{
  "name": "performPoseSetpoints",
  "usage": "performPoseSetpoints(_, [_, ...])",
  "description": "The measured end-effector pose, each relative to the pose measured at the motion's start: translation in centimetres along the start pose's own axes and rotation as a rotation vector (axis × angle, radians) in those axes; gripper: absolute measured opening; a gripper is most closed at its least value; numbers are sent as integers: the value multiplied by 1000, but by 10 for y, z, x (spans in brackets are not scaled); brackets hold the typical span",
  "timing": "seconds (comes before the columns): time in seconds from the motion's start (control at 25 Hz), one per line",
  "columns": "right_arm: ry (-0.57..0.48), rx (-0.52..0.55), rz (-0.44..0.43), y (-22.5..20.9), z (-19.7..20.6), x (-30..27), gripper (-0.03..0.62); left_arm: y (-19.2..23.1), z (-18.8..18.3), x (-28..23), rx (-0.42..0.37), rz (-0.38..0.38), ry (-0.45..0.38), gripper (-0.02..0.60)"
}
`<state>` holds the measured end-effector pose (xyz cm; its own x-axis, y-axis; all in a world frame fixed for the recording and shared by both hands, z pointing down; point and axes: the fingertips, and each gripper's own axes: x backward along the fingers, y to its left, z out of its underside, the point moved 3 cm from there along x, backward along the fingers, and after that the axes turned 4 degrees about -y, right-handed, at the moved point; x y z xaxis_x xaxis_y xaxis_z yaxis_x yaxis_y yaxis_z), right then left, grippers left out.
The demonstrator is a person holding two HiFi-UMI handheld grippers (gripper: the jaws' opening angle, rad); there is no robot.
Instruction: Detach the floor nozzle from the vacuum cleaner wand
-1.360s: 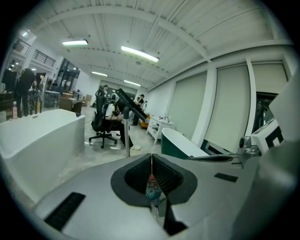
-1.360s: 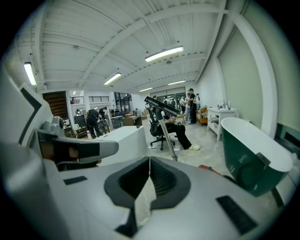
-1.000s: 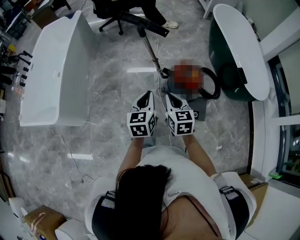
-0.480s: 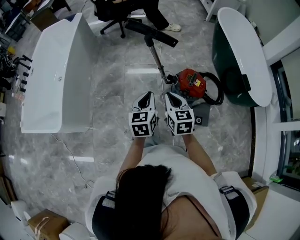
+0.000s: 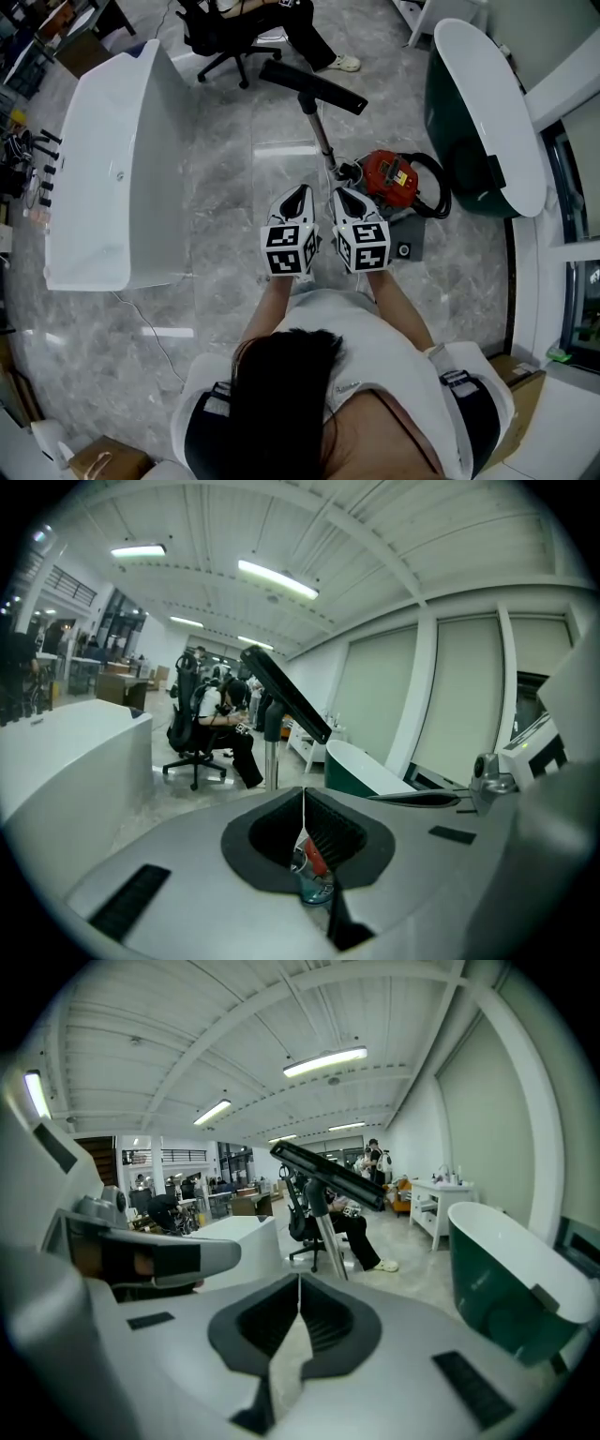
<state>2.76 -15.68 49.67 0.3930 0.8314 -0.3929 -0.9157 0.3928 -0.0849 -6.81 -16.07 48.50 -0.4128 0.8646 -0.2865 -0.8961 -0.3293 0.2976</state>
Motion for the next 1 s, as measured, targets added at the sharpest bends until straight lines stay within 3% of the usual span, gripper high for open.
performPoseSetpoints(0.4, [-9, -21, 40, -9, -15, -26, 15, 24, -16, -24, -6, 26, 6, 8])
performPoseSetpoints(1.0, [-21, 1, 44, -19, -29, -30, 17, 18, -25, -31, -22, 52, -22, 9])
